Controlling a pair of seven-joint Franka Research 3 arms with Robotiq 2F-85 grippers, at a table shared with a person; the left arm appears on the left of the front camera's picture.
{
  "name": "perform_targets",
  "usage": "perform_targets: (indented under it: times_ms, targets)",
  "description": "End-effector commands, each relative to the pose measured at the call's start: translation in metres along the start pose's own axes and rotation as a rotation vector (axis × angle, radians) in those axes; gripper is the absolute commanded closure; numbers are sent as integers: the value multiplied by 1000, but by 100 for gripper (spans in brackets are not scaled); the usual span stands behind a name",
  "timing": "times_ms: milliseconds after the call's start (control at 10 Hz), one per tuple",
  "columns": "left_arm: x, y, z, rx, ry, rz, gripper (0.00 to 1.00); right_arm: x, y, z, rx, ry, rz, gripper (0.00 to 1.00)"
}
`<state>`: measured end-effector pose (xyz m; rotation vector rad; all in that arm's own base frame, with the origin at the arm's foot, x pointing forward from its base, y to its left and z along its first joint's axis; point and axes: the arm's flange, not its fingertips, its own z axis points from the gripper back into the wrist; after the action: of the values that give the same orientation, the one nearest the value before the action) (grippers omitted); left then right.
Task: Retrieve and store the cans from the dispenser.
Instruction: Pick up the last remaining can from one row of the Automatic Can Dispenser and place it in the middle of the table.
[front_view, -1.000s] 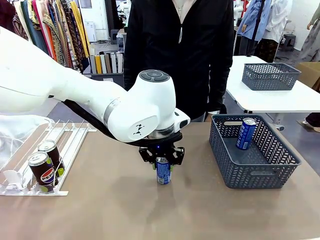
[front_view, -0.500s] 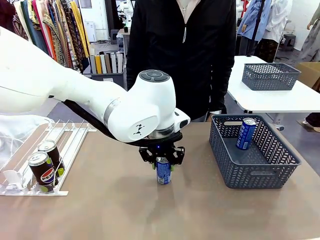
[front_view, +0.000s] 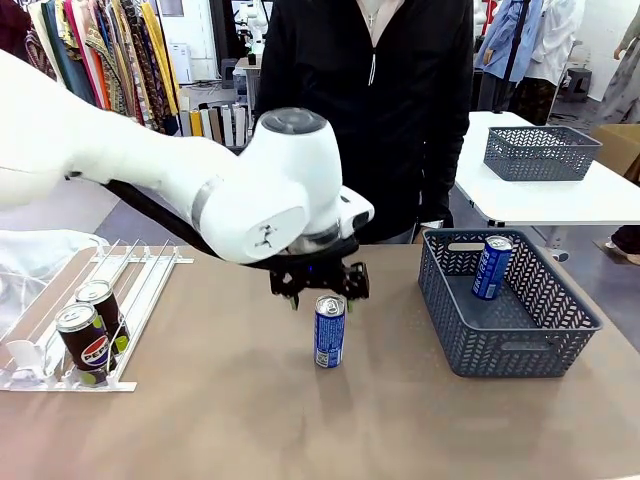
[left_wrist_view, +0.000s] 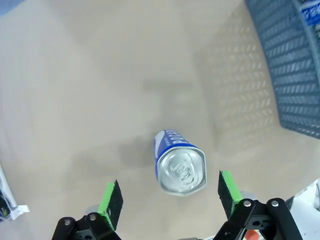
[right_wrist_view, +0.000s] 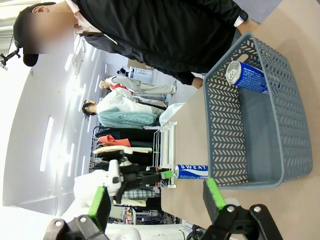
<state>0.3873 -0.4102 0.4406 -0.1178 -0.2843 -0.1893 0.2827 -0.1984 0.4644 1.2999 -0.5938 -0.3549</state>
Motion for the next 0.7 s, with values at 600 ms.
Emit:
perform_targets:
  times_ms: [600]
  targets:
    - [-50,338,169,-613,81,34,0,0,2,1,11,-1,-3,0]
